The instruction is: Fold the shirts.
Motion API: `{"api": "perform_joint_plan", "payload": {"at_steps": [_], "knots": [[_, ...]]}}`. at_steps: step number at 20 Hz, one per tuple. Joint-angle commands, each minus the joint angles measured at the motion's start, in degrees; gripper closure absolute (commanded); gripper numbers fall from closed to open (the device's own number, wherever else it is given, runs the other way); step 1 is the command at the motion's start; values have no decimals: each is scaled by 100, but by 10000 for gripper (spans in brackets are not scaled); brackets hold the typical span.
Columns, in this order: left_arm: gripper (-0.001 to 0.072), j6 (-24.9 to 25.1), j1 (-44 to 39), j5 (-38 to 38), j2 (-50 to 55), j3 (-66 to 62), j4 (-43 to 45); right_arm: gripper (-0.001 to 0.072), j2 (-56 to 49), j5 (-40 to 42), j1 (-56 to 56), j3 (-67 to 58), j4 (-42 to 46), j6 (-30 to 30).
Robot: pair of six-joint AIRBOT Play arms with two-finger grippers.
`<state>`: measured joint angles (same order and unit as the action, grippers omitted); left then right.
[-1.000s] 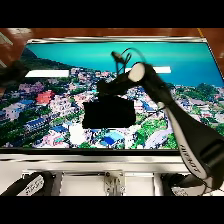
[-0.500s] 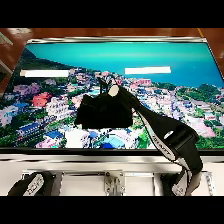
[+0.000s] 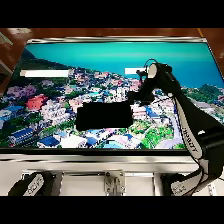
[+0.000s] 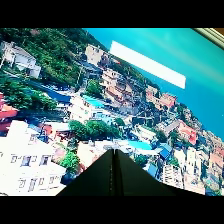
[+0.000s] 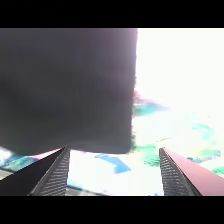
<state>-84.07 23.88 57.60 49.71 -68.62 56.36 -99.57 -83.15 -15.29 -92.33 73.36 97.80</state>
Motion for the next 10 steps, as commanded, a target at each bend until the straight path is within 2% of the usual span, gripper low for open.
{"api": "perform_joint_plan", "payload": {"at_steps": [1, 4, 6, 8, 9, 10], "knots": [[668, 2, 0, 11, -2, 7, 2, 49, -348, 17, 404, 184, -730, -229], [669, 0, 0, 17, -2, 9, 2, 49, -955, 612, 297, 181, -1602, -385], [669, -2, 0, 81, -2, 7, 0, 50, -1246, 671, 262, 181, -1856, -409], [668, -2, -4, 118, -2, 7, 0, 53, -1405, 584, 262, 181, -2420, -734], [668, -9, -4, 116, -2, 7, -2, 97, -1453, 535, 254, 181, -2592, -833], [668, -26, -17, 116, -2, 7, -4, 221, -1504, 431, 238, 181, -2636, -857]]}}
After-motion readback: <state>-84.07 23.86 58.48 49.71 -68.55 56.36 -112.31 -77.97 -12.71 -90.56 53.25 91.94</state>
